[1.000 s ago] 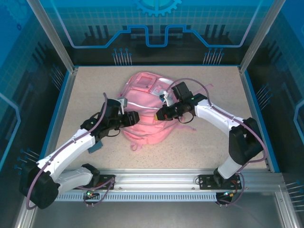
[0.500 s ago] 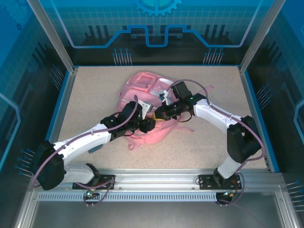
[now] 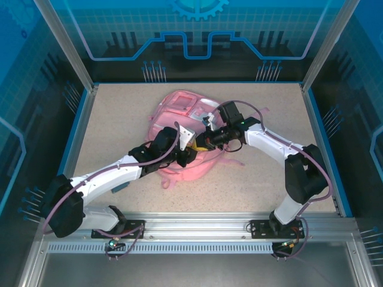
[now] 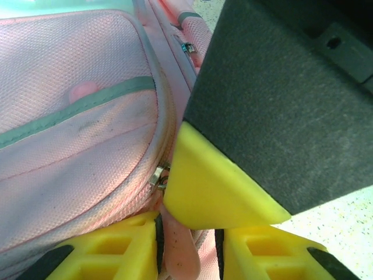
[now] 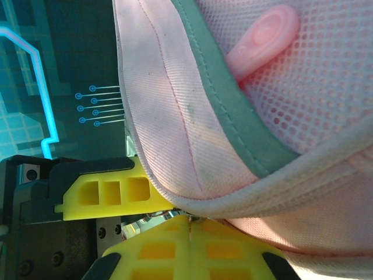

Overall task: Pack the student bag
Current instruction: Unzip the student bag at the top-center of the table.

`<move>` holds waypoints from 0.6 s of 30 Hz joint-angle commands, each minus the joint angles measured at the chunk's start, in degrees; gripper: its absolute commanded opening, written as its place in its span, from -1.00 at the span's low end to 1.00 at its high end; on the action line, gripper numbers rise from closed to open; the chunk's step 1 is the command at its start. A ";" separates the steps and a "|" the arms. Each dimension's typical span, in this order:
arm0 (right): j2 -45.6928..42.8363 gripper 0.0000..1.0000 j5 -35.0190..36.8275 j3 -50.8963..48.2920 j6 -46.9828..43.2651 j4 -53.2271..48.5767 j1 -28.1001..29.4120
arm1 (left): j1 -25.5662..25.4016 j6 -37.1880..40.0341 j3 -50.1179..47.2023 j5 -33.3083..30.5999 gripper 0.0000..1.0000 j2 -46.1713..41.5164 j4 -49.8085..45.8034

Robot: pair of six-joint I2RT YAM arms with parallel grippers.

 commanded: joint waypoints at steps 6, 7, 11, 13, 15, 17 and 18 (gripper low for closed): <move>0.30 -1.00 -2.11 -0.04 1.27 3.35 -0.74 | -0.33 4.51 -1.75 -2.34 -0.75 0.52 3.59; 0.12 -1.00 -1.75 -0.12 1.21 3.06 -0.74 | -0.34 4.65 -1.76 -3.25 -0.88 0.44 3.59; -2.45 -0.49 6.02 -1.00 0.16 -0.38 -1.42 | -0.24 4.91 -2.17 -5.92 -1.00 -0.20 4.00; -5.23 -0.06 12.06 -3.08 0.92 -0.83 -2.28 | -0.21 4.93 -2.82 -5.79 -1.00 -0.90 4.72; -7.46 0.19 14.20 -5.71 3.33 1.29 -3.88 | -0.31 4.95 -3.35 -5.29 -1.00 -1.44 5.26; -9.10 0.32 14.82 -8.23 6.94 5.03 -5.19 | -0.24 4.76 -3.88 -4.98 -1.00 -1.63 5.69; -9.49 0.37 15.35 -9.04 9.05 6.81 -5.39 | -0.23 4.73 -4.05 -4.62 -1.00 -1.59 5.80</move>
